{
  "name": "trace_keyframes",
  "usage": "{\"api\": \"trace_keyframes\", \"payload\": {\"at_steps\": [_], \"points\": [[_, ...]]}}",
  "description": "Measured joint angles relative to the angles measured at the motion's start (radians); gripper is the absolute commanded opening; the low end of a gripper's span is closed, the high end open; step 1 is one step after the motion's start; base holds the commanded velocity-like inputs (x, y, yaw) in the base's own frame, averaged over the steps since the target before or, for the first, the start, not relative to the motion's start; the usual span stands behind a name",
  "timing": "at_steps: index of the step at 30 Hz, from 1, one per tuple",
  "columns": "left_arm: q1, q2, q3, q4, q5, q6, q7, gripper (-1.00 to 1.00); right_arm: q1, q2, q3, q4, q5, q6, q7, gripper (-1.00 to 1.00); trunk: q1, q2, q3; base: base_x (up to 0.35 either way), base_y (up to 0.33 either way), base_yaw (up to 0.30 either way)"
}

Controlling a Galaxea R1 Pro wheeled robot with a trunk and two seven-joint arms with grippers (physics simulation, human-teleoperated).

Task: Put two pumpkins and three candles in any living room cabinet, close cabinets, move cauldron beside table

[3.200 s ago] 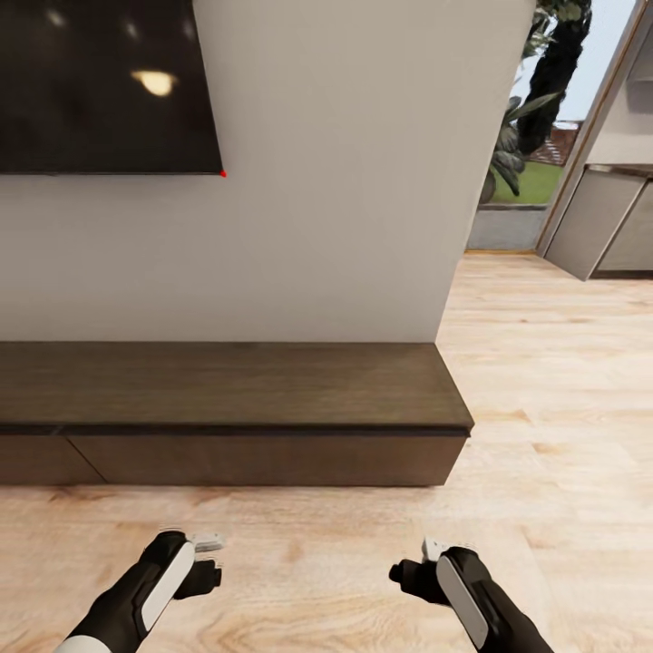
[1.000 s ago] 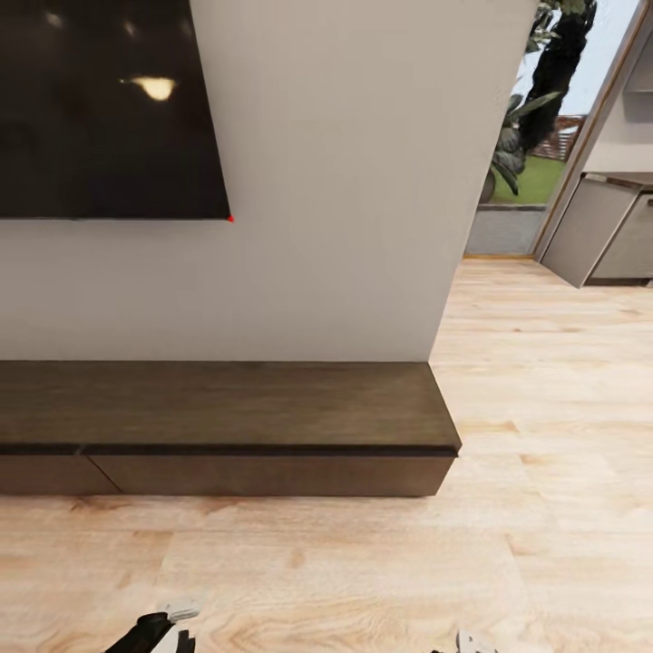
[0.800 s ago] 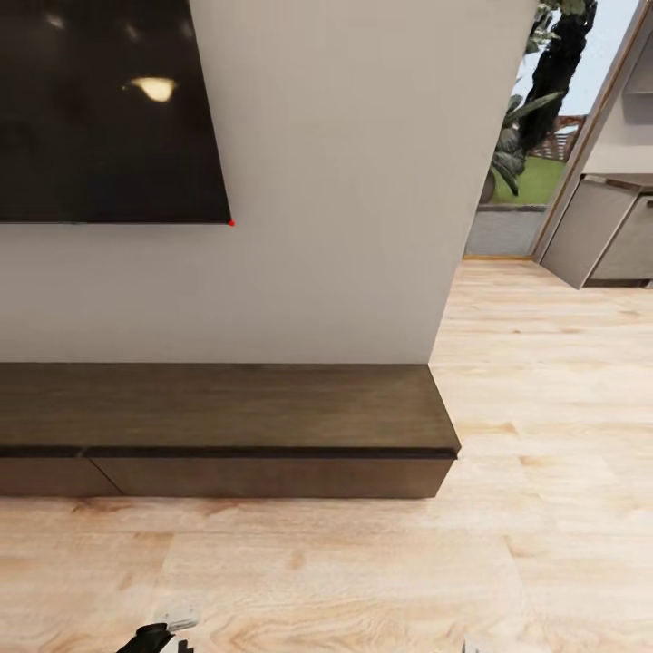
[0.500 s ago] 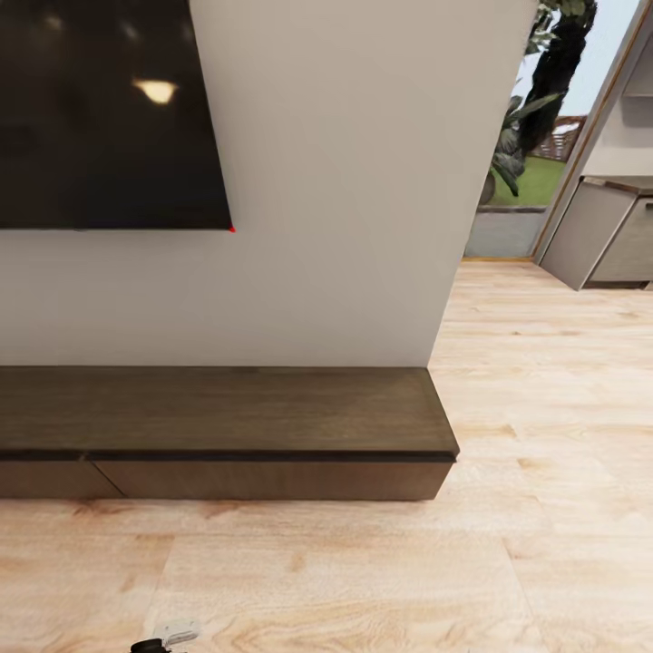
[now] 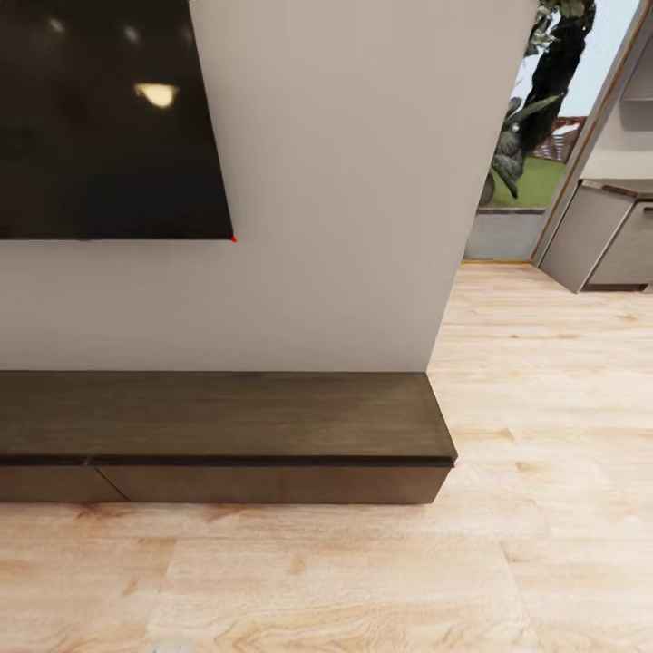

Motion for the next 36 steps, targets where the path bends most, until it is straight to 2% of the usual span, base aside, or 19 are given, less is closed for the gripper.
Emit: {"api": "trace_keyframes", "payload": {"at_steps": [10,22,31,34,36], "points": [[0.019,-0.03,-0.002,0.072,0.001,-0.083,-0.002,1.0,0.0,-0.003,0.0,0.047,-0.003,-0.059,-0.002,1.0,-0.038,0.07,0.031,0.0,0.0,0.0],[0.064,-0.035,-0.003,0.075,0.001,-0.089,-0.001,1.0,0.0,-0.003,0.003,0.133,0.007,-0.109,-0.003,1.0,-0.084,0.154,0.069,0.0,0.0,0.0],[0.075,-0.035,-0.003,0.075,0.001,-0.089,-0.003,1.0,0.001,-0.003,0.002,0.177,0.008,-0.116,-0.006,1.0,-0.119,0.217,0.097,0.0,0.0,0.0],[0.075,-0.035,-0.003,0.075,0.002,-0.088,-0.026,1.0,0.001,-0.003,0.002,0.182,0.008,-0.114,-0.005,1.0,-0.13,0.238,0.107,0.0,0.0,0.0],[0.075,-0.035,-0.003,0.079,0.002,-0.087,-0.064,1.0,0.001,-0.003,0.003,0.183,0.009,-0.11,-0.003,1.0,-0.138,0.252,0.113,0.0,0.0,0.0]]}}
